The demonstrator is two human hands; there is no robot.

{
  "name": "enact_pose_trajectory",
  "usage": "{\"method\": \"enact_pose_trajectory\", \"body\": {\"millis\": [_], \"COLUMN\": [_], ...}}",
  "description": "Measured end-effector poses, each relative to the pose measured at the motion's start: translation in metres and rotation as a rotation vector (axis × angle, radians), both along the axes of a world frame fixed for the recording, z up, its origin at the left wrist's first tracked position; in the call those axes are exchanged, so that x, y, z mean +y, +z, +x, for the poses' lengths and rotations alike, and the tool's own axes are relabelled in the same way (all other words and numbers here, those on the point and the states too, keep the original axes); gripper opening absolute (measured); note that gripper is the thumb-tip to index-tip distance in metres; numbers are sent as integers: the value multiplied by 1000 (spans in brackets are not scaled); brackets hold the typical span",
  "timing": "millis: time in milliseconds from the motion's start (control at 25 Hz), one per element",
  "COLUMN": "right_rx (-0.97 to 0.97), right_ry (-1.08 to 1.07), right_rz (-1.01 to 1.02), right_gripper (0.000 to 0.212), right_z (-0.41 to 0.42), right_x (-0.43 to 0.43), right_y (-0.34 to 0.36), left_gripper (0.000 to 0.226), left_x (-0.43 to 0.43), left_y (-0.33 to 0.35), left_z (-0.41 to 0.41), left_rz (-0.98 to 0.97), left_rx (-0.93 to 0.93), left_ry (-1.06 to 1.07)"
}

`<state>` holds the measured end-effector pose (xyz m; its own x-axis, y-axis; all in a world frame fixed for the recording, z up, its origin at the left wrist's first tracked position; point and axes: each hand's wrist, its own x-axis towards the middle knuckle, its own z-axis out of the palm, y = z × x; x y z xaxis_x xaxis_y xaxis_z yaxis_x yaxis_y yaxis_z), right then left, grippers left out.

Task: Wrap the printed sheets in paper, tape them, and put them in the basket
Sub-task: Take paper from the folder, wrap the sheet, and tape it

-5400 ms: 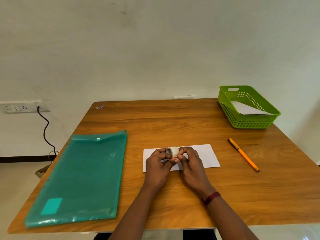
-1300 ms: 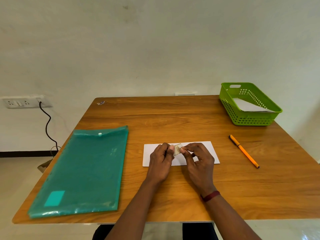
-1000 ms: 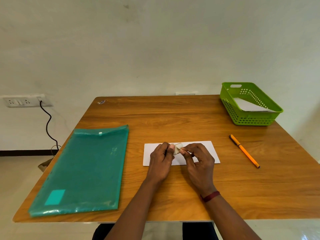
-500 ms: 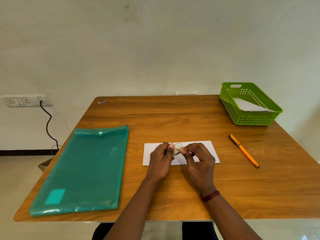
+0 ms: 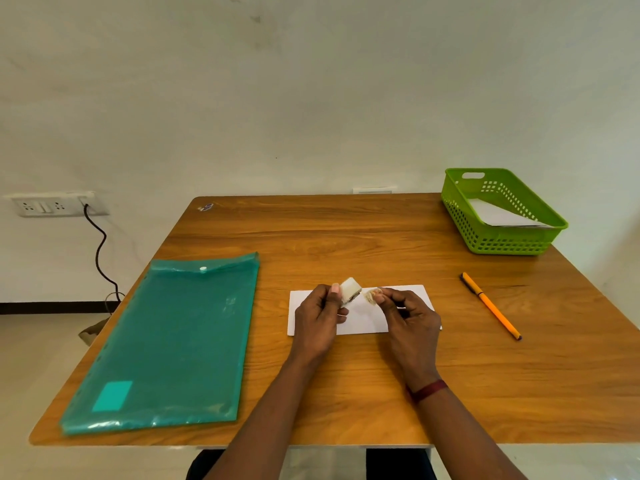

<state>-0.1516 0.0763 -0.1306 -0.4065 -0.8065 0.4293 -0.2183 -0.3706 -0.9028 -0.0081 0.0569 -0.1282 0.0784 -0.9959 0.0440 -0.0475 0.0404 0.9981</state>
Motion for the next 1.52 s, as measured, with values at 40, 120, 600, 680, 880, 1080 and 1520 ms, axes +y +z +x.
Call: {"method": "enact_pose_trajectory", "body": {"millis": [40, 120, 600, 680, 880, 1080, 1520], "right_rx": [-8, -19, 143, 129, 95, 30, -71], "right_ry": [-1, 4, 4, 4, 11, 32, 47], "right_rz": [19, 49, 48, 56, 114, 149, 203], "right_gripper": [14, 17, 16, 16, 24, 17, 14], "right_z": [0, 0, 1, 0, 2, 3, -6], "right_x": [0, -1, -1, -2, 0, -1, -10], "right_y": [0, 0, -1, -3, -1, -1, -5], "left_gripper": [28, 31, 22, 25, 27, 31, 26], "left_x": [-1, -4, -66, -73, -82, -75, -22], "left_y": [3, 8, 8, 7, 5, 6, 19], "left_z": [1, 5, 71, 74, 76, 75, 17], "left_rz": [32, 69, -58, -54, -43, -84, -311], "left_rx": [54, 125, -628, -711, -777, -744, -681], "left_ry": [9, 33, 328, 335, 377, 400, 154]}}
